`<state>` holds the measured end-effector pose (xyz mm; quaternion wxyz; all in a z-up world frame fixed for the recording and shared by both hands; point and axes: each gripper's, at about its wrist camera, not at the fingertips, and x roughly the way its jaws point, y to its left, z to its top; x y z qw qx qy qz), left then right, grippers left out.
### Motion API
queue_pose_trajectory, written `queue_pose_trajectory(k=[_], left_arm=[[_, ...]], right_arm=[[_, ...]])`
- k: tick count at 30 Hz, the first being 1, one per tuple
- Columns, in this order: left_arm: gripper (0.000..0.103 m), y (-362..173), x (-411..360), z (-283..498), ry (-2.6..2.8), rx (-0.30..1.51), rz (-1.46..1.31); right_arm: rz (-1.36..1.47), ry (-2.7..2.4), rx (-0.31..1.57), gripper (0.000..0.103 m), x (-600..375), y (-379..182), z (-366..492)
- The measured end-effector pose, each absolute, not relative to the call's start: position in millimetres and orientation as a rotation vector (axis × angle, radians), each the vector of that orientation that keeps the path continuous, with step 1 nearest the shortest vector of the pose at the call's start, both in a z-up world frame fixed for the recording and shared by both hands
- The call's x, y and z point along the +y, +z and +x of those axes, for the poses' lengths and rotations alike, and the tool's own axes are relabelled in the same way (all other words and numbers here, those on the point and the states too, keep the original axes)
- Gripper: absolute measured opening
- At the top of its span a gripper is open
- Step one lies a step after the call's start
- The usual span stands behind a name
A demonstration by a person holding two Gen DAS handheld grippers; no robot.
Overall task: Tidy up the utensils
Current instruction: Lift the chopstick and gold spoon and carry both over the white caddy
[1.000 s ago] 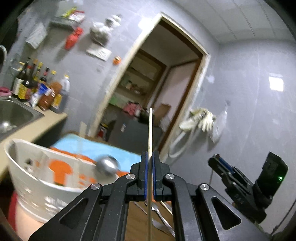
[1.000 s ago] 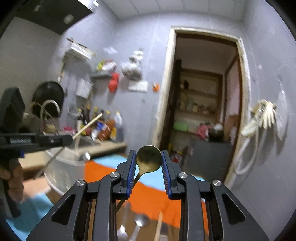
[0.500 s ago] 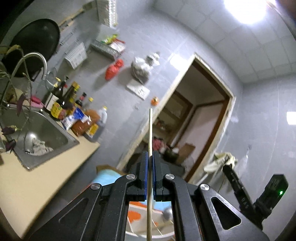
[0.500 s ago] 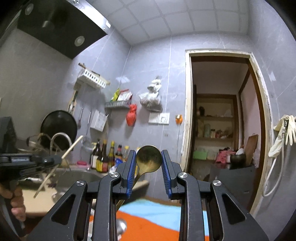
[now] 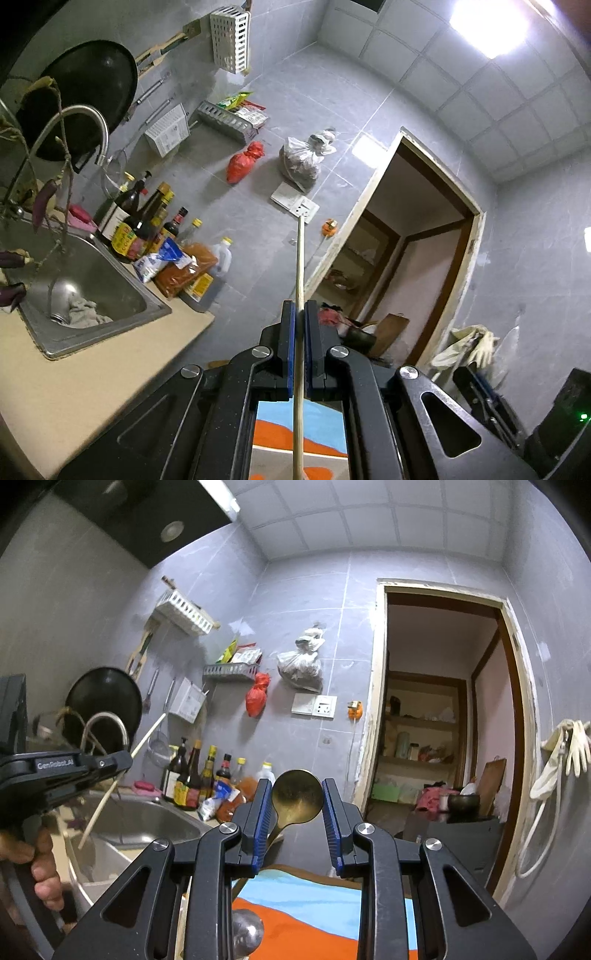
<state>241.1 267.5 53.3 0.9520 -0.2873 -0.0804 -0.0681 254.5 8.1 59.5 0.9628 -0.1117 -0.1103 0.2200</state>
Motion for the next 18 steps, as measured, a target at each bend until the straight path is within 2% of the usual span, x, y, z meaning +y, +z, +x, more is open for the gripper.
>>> queue_pose_trajectory(k=[18], left_arm=[[0.002,33.5,236.6,236.6,-0.087,-0.113,-0.454]], right_arm=[[-0.252,0.493,-0.148,0.025,14.8,38.5,261.0]])
